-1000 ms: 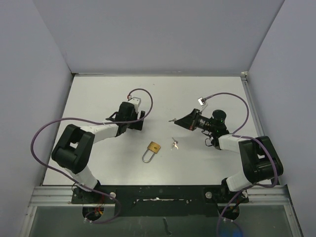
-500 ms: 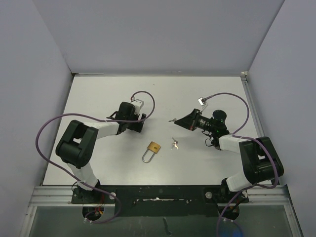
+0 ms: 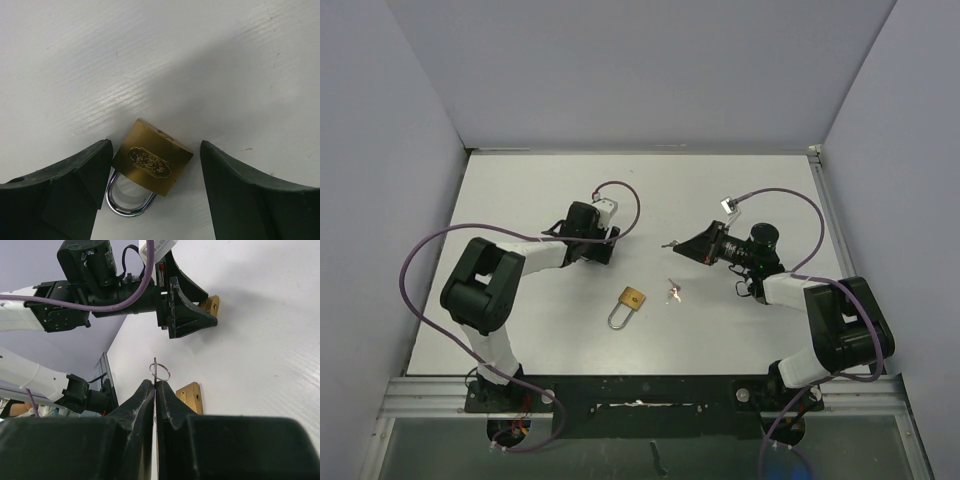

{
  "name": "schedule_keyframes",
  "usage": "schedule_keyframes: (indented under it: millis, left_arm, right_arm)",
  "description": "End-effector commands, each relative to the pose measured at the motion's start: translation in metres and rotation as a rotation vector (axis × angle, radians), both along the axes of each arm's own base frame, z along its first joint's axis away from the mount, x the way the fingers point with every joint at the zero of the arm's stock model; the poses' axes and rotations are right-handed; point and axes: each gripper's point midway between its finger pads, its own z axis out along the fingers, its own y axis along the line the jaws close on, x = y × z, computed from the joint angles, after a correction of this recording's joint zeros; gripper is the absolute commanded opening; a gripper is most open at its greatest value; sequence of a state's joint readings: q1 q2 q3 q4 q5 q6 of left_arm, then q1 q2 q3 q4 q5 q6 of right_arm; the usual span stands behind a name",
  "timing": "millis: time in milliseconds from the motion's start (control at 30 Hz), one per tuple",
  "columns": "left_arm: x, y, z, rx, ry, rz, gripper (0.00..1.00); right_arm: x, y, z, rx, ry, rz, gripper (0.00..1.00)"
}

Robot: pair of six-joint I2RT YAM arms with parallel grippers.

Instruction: Unlock with the key

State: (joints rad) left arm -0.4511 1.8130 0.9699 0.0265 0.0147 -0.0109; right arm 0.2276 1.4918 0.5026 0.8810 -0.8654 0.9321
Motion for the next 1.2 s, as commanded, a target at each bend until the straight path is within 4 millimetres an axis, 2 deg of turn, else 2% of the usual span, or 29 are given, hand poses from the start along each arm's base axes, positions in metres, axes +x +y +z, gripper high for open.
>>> schedule_keyframes:
  millis: [0, 267, 400, 667, 1033, 1100, 1167]
  left_arm:
    - [-0.010, -0.033, 0.004, -0.037, 0.019, -0.079, 0.68]
    - [-0.029, -0.036, -0.008, -0.050, 0.106, -0.069, 0.55]
    - [-0.038, -0.039, -0.012, -0.062, 0.133, -0.068, 0.55]
    - [-0.048, -0.036, -0.011, -0.060, 0.154, -0.063, 0.58]
    - [-0.072, -0.044, -0.020, -0.077, 0.203, -0.070, 0.62]
    - [-0.073, -0.044, -0.021, -0.082, 0.209, -0.063, 0.71]
    - [-0.075, -0.045, -0.022, -0.087, 0.214, -0.058, 0.73]
  right_arm:
    - [0.000, -0.001, 0.018, 0.017, -0.087, 0.015, 0.00]
    - [0.000, -0.001, 0.018, 0.018, -0.086, 0.015, 0.00]
    - [-0.001, -0.001, 0.015, 0.017, -0.081, 0.015, 0.00]
    - [-0.003, -0.001, 0.014, 0.020, -0.078, 0.013, 0.00]
    - [-0.002, -0.001, 0.014, 0.017, -0.080, 0.016, 0.00]
    - [-0.002, -0.001, 0.015, 0.017, -0.083, 0.016, 0.00]
    - [-0.003, -0.001, 0.014, 0.016, -0.080, 0.016, 0.00]
